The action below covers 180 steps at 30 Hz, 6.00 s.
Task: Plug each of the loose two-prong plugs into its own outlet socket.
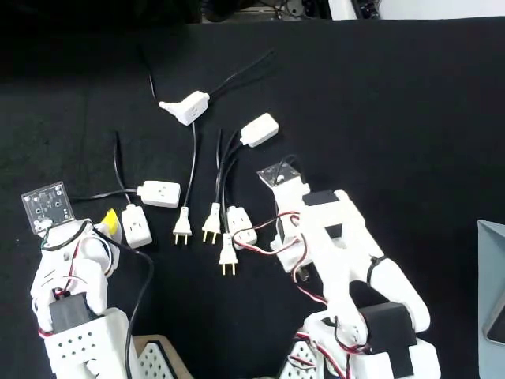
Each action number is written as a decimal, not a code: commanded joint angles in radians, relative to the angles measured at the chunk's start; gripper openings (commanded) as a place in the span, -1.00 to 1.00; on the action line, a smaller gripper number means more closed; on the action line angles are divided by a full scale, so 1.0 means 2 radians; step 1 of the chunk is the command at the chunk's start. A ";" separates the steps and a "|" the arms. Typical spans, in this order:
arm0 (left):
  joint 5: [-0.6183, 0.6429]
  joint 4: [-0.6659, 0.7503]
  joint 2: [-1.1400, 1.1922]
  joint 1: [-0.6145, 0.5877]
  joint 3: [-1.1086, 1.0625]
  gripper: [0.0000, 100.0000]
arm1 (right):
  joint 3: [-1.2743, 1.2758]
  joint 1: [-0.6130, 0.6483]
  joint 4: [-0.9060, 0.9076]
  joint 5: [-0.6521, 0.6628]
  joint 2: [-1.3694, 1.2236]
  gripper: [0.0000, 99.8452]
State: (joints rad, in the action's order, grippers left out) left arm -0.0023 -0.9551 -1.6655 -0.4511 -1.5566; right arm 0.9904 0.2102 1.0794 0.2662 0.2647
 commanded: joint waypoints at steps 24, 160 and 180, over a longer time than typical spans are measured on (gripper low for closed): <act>0.015 0.012 -0.003 0.109 0.068 -0.51 | -0.046 0.130 0.067 -0.083 0.360 -0.98; -0.103 -0.114 0.334 0.214 0.376 -0.94 | 0.145 0.137 -0.241 -0.136 0.418 -0.98; -0.200 -0.050 0.507 0.040 0.425 -0.43 | 0.148 0.139 -0.245 -0.146 0.414 -0.98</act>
State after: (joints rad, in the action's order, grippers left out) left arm -0.4089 -1.0733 -0.7495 -0.3943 -0.8477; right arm 1.3265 0.4987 0.6038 -0.0161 1.0963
